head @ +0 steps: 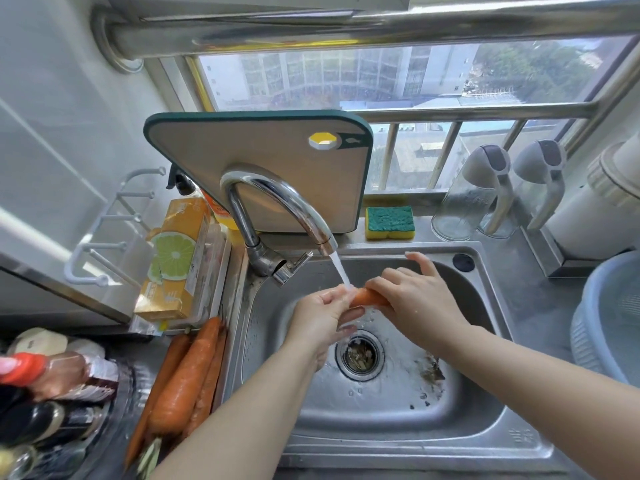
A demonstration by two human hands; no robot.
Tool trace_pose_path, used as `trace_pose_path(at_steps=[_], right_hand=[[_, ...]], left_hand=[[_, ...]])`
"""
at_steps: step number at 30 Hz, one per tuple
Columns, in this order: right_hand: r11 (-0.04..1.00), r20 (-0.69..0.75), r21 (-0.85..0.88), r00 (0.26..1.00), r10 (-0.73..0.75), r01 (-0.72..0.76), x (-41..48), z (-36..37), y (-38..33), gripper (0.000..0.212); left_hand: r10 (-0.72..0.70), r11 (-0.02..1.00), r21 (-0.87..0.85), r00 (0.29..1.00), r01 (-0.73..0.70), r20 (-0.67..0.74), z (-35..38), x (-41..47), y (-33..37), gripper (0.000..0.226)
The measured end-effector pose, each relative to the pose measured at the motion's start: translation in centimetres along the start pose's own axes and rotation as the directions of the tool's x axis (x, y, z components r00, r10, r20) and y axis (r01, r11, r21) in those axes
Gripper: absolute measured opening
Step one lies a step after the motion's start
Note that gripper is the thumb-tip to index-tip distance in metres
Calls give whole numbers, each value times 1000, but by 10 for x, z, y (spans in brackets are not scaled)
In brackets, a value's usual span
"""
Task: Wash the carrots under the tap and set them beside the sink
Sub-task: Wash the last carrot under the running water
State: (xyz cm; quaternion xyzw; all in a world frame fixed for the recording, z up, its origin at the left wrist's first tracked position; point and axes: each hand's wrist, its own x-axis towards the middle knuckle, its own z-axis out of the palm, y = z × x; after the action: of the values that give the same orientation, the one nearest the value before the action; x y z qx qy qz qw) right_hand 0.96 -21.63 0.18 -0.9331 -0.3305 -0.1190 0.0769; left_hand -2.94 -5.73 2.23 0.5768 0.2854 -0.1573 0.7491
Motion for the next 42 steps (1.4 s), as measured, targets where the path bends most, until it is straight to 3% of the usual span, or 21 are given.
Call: trace_pose_path(at_steps=[3, 5, 7, 10, 12, 17, 21, 24, 26, 28, 29, 30, 34, 35, 37, 39, 40, 42], right_hand=[[997, 91, 68, 996, 13, -19, 3, -9, 6, 30], [958, 254, 200, 955, 152, -206, 7, -23, 15, 35], [795, 459, 392, 847, 268, -464, 10, -33, 23, 32], [394, 616, 620, 732, 291, -678, 8, -31, 27, 25], [319, 600, 661, 734, 317, -679, 7, -28, 26, 26], [408, 530, 649, 767, 362, -642, 11, -34, 15, 32], [368, 520, 701, 791, 322, -611, 17, -34, -1, 42], [223, 578, 729, 757, 305, -646, 20, -26, -16, 53], [30, 635, 749, 729, 255, -662, 23, -20, -27, 58], [-155, 665, 746, 715, 218, -647, 24, -12, -36, 57], [-182, 662, 749, 714, 226, -637, 24, -9, -41, 52], [-147, 650, 758, 718, 249, -635, 23, -6, -46, 47], [146, 501, 775, 739, 451, -615, 27, 0, -63, 21], [151, 450, 790, 729, 515, -594, 29, 1, -67, 16], [127, 392, 807, 684, 616, -577, 34, 7, -71, 25], [-30, 431, 839, 629, 647, -544, 38, 10, -77, 36], [-188, 492, 844, 584, 645, -503, 41, 10, -79, 38], [-603, 680, 725, 486, 549, -333, 47, 7, -81, 36]], left_hand=[[27, 999, -19, 999, -26, 18, -9, 5, 7, 13], [53, 997, -53, 998, -51, 24, -17, 6, 9, 18], [73, 995, -74, 997, -70, 37, -24, 6, 9, 20], [88, 993, -88, 993, -81, 79, -32, 5, 5, 21], [86, 996, -33, 990, -83, 110, -35, 5, 2, 22], [35, 964, 255, 989, -72, 147, -42, 3, -5, 21], [9, 897, 429, 975, -107, 224, -45, -5, -5, 16], [-83, 846, 529, 964, -66, 253, -44, -11, -2, 36], [-129, 830, 557, 957, -39, 259, -45, -14, -2, 43], [-100, 840, 540, 963, -53, 250, -46, -17, -5, 43], [-70, 841, 536, 968, -72, 240, -47, -17, -7, 41], [-31, 829, 550, 974, -102, 226, -48, -18, -9, 38], [124, 718, 661, 974, -219, 189, -48, -21, -17, 23], [152, 693, 680, 971, -239, 186, -46, -23, -19, 21], [204, 663, 696, 961, -275, 185, -42, -28, -24, 18], [231, 672, 679, 955, -296, 188, -42, -32, -28, 11], [234, 677, 673, 954, -299, 188, -43, -33, -29, 9], [229, 692, 661, 957, -289, 180, -47, -35, -28, 11]])
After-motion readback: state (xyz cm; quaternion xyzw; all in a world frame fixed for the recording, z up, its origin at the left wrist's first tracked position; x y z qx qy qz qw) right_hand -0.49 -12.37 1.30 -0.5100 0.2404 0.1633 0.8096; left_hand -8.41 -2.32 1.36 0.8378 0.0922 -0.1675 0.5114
